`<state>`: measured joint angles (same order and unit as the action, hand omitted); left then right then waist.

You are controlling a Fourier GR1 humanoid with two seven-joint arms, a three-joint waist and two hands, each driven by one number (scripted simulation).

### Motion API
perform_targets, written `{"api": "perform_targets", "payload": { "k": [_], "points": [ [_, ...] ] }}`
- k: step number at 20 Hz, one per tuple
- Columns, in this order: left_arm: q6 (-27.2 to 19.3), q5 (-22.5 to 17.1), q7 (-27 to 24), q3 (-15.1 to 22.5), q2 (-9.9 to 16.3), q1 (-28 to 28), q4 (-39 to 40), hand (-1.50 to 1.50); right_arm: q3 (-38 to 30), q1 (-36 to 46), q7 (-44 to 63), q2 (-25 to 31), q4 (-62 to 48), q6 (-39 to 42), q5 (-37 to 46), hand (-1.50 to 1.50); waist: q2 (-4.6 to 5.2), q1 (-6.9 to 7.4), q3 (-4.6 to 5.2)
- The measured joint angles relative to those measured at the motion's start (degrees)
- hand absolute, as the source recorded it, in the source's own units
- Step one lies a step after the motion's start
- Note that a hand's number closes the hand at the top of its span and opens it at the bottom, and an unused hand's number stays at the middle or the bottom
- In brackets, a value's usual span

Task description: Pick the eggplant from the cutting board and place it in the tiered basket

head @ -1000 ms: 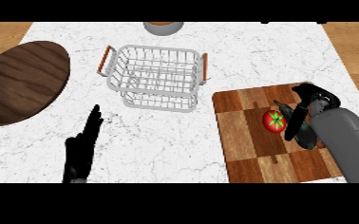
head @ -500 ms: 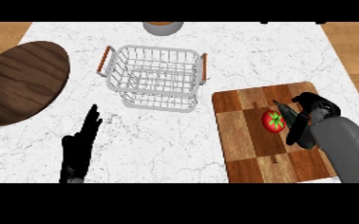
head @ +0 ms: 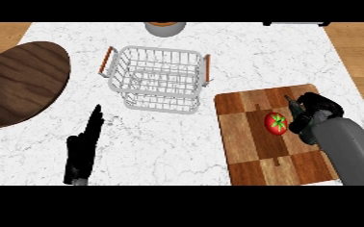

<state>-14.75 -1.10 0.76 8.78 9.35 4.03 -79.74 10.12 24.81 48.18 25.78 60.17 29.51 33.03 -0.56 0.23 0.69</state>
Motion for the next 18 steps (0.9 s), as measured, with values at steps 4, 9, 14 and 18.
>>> {"api": "perform_targets", "payload": {
  "k": [4, 9, 14, 18],
  "points": [
    [0.17, 0.22, 0.65, -0.35, -0.02, 0.41, -0.88, 0.00, 2.12, -0.88, -2.78, 0.09, 0.45, -2.61, 4.44, 1.50, -0.06, -0.12, 0.14],
    [0.41, 0.27, -0.10, -0.51, -0.13, 0.75, -0.47, 0.00, 9.27, -2.70, -8.40, -3.37, 9.64, -7.17, 8.68, 1.50, -0.18, -0.53, -0.17],
    [-0.23, 0.72, 0.25, -0.35, -0.56, 1.12, -0.70, 0.00, 17.03, -5.74, -11.15, -9.86, 21.71, -13.69, 12.27, 1.50, -0.12, -0.79, -0.59],
    [-0.54, 0.52, 0.24, -0.92, -0.59, 1.85, -1.07, 0.00, 16.83, -9.22, -8.82, -12.19, 34.83, -15.95, 11.01, 1.50, -0.15, -1.50, -0.68]
  ]
}}
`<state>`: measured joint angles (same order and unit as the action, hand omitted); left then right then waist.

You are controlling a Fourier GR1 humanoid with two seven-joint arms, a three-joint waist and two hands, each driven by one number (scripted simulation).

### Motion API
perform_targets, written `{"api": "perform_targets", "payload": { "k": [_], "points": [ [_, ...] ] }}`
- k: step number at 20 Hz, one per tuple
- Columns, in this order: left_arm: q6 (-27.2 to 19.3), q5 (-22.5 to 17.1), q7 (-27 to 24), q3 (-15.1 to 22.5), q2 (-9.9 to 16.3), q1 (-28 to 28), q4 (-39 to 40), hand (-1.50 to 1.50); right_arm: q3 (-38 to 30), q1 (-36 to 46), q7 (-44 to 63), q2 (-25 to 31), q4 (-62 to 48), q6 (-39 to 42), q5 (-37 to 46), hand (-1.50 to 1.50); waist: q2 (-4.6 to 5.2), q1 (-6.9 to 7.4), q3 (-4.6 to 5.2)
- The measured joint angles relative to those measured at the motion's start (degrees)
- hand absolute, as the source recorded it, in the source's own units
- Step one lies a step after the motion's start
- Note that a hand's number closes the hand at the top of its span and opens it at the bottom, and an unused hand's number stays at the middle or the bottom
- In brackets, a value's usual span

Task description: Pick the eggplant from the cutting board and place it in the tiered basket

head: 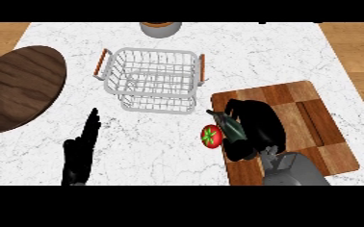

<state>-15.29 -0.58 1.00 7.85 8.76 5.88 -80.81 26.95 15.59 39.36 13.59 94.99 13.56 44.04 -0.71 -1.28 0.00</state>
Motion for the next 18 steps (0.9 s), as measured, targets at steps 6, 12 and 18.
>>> {"api": "perform_targets", "payload": {
  "k": [6, 12, 18],
  "points": [
    [0.10, 0.02, -0.95, -0.34, 0.02, 0.61, 0.19, 0.00, -4.12, -1.87, 6.69, -2.09, 21.37, -0.60, -2.96, 1.50, -0.15, -0.67, -0.08],
    [0.90, 0.01, -1.57, -0.81, 0.09, -0.61, 1.28, 0.00, -7.41, 3.44, 13.55, -0.09, 37.60, 5.98, -3.45, 1.50, 0.11, 0.16, -0.07],
    [1.53, 0.43, 0.07, -0.54, -0.21, -1.15, 0.48, 0.00, -11.36, 16.47, 18.09, -2.81, 37.16, 10.73, -4.32, 1.50, 0.39, 1.04, 0.02]
  ]
}}
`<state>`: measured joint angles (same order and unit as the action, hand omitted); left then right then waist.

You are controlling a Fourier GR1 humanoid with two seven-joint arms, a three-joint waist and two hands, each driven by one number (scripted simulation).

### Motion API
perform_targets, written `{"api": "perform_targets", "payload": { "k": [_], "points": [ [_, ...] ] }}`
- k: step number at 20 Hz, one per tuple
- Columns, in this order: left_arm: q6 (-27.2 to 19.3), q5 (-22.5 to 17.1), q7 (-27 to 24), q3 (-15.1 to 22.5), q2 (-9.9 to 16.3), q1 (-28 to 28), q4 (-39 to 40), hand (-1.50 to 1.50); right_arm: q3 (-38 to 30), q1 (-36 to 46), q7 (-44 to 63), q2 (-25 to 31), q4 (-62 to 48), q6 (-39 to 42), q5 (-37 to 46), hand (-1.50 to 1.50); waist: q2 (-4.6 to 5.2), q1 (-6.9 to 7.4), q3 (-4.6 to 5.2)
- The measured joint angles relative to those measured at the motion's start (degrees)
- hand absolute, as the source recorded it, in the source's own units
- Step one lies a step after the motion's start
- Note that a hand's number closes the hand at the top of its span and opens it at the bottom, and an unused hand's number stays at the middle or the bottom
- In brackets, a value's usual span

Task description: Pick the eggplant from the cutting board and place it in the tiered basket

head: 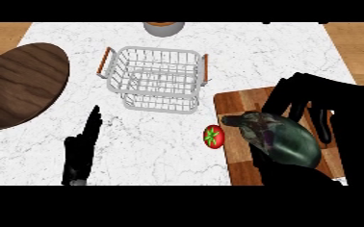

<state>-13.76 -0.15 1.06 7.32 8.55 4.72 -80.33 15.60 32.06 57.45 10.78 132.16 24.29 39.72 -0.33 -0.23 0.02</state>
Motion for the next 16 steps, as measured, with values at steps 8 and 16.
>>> {"api": "perform_targets", "payload": {
  "k": [8, 16],
  "points": [
    [0.35, 0.62, 0.18, 0.12, -0.19, 0.66, -0.93, 0.00, -3.35, 14.43, 1.82, -5.57, -10.51, 0.91, 0.77, 1.50, 0.10, 0.54, 0.03],
    [0.52, 1.15, -0.48, -0.25, -1.03, -0.90, 0.80, 0.00, -5.62, 22.28, -1.48, -9.53, -27.51, -1.80, 4.40, 1.50, 0.28, 0.81, -0.06]
  ]
}}
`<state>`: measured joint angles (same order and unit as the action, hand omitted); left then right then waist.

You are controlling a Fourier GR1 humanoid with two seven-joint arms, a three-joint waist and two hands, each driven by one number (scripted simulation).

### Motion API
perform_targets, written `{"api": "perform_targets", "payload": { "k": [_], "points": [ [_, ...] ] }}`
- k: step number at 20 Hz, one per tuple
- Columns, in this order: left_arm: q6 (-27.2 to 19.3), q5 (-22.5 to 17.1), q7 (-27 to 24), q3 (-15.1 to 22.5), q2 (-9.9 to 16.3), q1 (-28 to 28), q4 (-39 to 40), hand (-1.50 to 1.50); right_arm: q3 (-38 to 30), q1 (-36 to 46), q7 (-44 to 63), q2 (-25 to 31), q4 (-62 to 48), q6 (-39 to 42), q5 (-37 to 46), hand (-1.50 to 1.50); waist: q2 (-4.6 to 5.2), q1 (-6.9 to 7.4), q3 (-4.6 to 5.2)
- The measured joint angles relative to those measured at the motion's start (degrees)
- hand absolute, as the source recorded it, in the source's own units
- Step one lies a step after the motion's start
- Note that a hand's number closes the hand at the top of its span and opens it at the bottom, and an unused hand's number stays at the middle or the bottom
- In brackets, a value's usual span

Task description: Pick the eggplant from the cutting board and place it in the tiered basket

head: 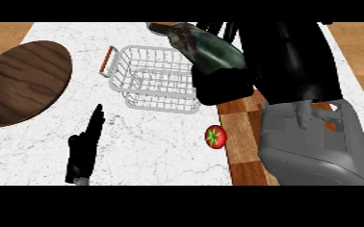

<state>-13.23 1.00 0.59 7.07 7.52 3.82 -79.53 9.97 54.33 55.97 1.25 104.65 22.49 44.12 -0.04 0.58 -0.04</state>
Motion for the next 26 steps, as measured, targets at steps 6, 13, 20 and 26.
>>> {"api": "perform_targets", "payload": {
  "k": [6, 13, 20, 26],
  "points": [
    [0.37, 0.45, 0.68, -0.23, -0.11, -0.34, -0.20, 0.00, 1.30, 2.94, -4.34, -0.87, -12.75, -5.15, 0.58, 1.50, 0.07, 0.22, -0.02],
    [0.20, 1.18, 0.10, -0.27, -0.81, 0.21, -0.43, 0.00, 4.41, 6.41, -6.11, -1.17, -26.41, -13.09, 0.95, 1.50, 0.07, 0.38, -0.04],
    [2.01, 0.55, 0.70, -1.16, 0.05, -0.07, -0.65, 0.00, 8.10, 6.24, -7.72, -1.23, -36.21, -24.94, -3.00, 1.50, 0.18, 0.77, -0.02],
    [1.77, 1.20, 0.67, -0.64, -0.64, -0.46, -0.41, 0.00, 7.86, 4.27, -10.67, -1.25, -39.83, -35.46, -15.61, -1.50, 0.36, 1.43, -0.03]
  ]
}}
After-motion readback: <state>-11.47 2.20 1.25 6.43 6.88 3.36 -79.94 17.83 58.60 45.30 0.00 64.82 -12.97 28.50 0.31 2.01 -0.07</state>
